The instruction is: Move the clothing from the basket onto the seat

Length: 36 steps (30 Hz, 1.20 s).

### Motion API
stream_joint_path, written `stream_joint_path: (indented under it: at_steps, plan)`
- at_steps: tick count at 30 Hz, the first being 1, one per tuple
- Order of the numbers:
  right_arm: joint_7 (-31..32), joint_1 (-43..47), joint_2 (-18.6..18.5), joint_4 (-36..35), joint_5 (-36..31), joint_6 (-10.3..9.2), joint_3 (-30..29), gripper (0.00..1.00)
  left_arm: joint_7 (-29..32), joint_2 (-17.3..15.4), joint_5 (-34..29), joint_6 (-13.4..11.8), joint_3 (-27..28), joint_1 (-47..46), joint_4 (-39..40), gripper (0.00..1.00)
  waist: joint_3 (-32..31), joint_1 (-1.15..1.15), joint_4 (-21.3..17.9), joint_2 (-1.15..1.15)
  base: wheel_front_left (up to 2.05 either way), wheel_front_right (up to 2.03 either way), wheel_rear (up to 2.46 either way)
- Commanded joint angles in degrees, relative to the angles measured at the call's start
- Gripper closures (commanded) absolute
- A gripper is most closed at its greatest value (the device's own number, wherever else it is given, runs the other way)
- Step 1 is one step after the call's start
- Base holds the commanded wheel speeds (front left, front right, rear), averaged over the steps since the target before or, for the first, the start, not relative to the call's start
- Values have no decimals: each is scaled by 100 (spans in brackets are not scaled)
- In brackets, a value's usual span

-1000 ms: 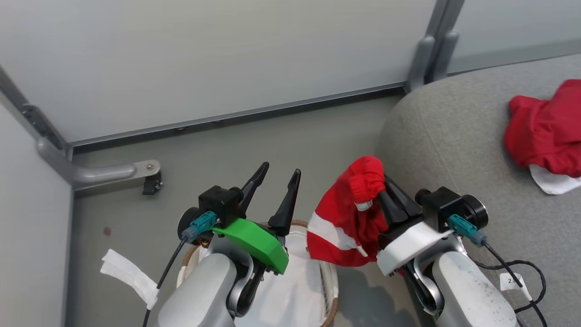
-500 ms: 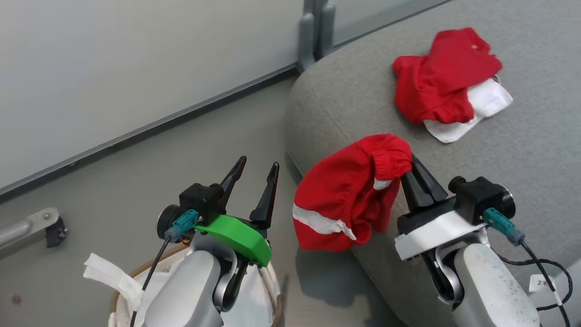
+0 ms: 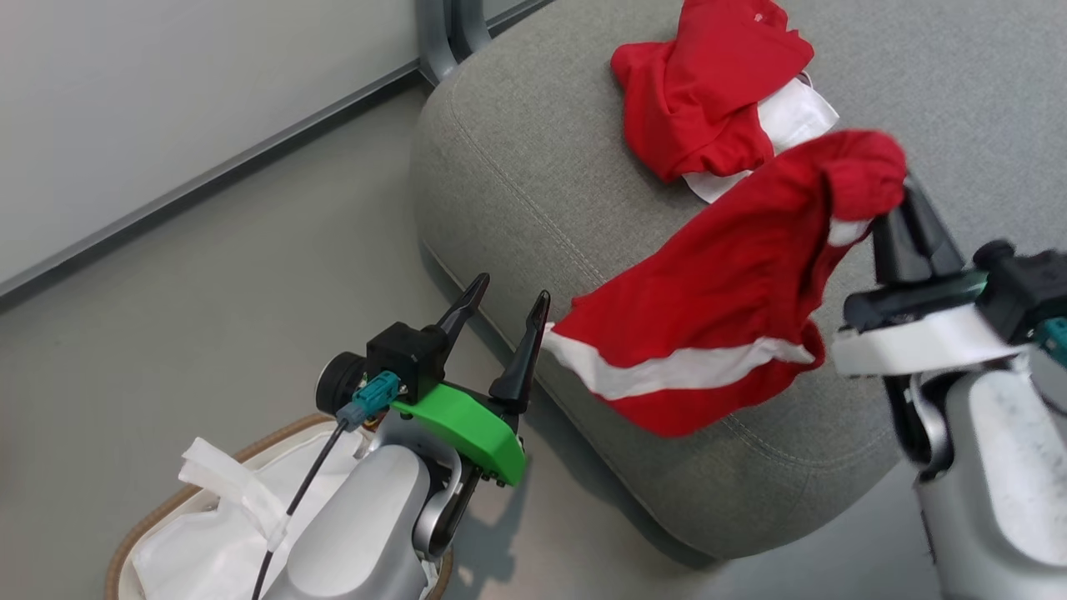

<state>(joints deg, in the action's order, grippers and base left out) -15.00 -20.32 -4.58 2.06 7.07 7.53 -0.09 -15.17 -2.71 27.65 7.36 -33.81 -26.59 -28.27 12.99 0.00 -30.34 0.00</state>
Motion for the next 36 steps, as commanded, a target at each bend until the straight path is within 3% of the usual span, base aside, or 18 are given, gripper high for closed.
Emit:
stream_joint_path:
  at_steps: [1,10,17,22,29,36]
  plan:
    - [-28,-293,-173,-85,-88,-8,-46,100,4,-73,-13,20,-22,-131,1,0,278,0,-105,0,0,0,0]
    - [-28,-2630,-1413,201,-326,-8,-251,100,4,-460,-140,21,-48,-395,102,0,1024,0,-87,0,0,0,0]
    - [-20,-4158,-2000,1414,-847,-8,-573,100,4,-604,-195,19,-236,-673,236,0,1589,0,255,0,0,0,0]
    - [-20,-4242,-1884,2114,-1152,-8,-836,100,4,-598,-137,19,-387,-919,251,0,1919,0,577,0,0,0,0]
    - [-16,-3406,-1321,2990,-1489,-8,-1166,100,4,-661,-105,20,-517,-1088,205,0,2213,0,932,0,0,0,0]
    - [-16,-2513,-829,3524,-1473,-8,-1498,100,4,-704,-67,20,-475,-901,159,0,2150,0,1002,0,0,0,0]
